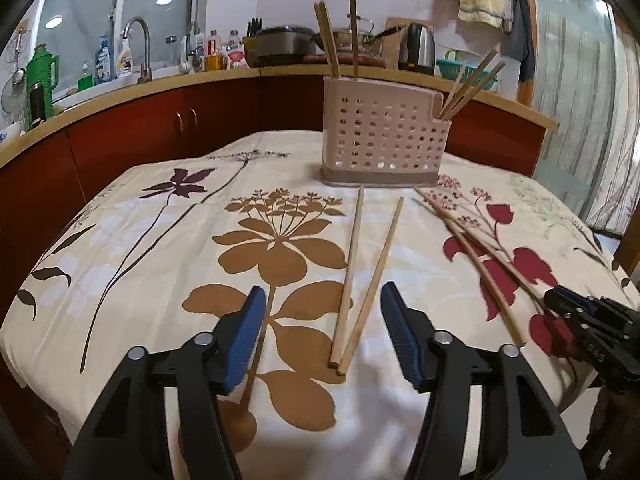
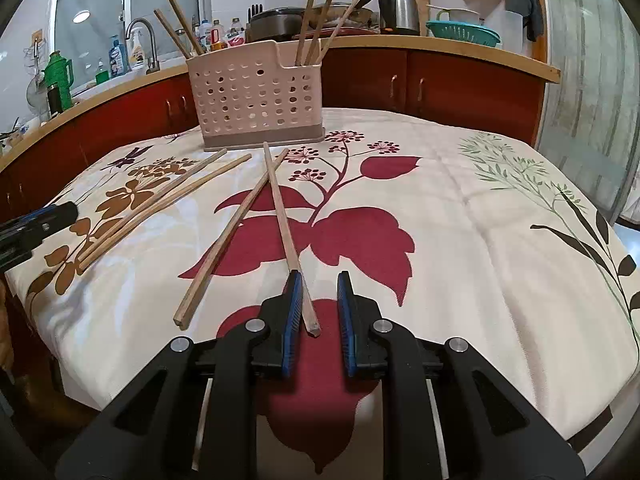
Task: Organize utensils
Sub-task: 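Lower both tools to the chopsticks and close each on one chopstick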
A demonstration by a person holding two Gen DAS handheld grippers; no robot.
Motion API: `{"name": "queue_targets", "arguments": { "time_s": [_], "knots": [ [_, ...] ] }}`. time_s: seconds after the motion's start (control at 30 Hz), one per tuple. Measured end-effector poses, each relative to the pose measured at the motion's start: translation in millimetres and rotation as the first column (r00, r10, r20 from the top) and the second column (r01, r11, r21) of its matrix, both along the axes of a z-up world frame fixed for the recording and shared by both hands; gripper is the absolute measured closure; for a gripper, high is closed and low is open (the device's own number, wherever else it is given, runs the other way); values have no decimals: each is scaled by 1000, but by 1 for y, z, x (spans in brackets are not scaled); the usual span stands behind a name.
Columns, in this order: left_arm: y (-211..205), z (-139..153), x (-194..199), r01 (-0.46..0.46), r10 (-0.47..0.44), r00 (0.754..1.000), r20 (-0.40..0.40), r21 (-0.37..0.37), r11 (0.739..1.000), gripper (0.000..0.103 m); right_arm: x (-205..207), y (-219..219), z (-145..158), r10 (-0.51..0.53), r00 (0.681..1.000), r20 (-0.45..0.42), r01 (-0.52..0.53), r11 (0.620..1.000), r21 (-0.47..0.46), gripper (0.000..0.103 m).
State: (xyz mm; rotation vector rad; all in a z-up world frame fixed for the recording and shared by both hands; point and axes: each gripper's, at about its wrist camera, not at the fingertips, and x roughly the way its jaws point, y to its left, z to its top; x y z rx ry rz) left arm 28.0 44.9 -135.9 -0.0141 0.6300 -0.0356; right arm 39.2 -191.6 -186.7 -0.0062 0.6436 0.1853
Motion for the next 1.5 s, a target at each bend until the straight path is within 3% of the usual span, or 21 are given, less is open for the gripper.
{"name": "queue_targets", "arguments": {
  "time_s": [0.33,0.6,0.73,0.9,0.97,1.03,1.2,1.3,1.5],
  "knots": [
    [0,-15,19,38,-35,993,-116,23,999,64,2,0,-3,8,1000,-6,-8,1000,4,86],
    [4,-23,25,38,-26,983,-179,64,997,65,1,1,-3,8,1000,-7,-8,1000,6,86],
    [12,-25,25,28,-20,979,-201,37,999,65,2,0,-3,9,1000,-6,-9,1000,13,86],
    [-1,-25,21,88,-74,976,-204,58,994,66,2,1,-3,11,1000,-5,-11,1000,17,85],
    [1,-25,23,82,-68,977,-203,59,995,72,1,1,-3,14,1000,-3,-14,1000,22,85],
    [4,-25,23,74,-61,977,-202,57,996,87,1,-1,-3,18,1000,0,-18,1000,22,85],
    [0,-24,19,104,-88,975,-204,67,992,91,0,1,-4,22,1000,7,-22,1000,7,86],
    [-5,-24,17,128,-110,973,-204,76,989,96,-1,2,-4,31,999,8,-31,1000,-5,92],
    [-7,-22,14,130,-113,977,-183,85,988,96,-2,1,-4,49,999,4,-49,999,-3,97]
  ]
}}
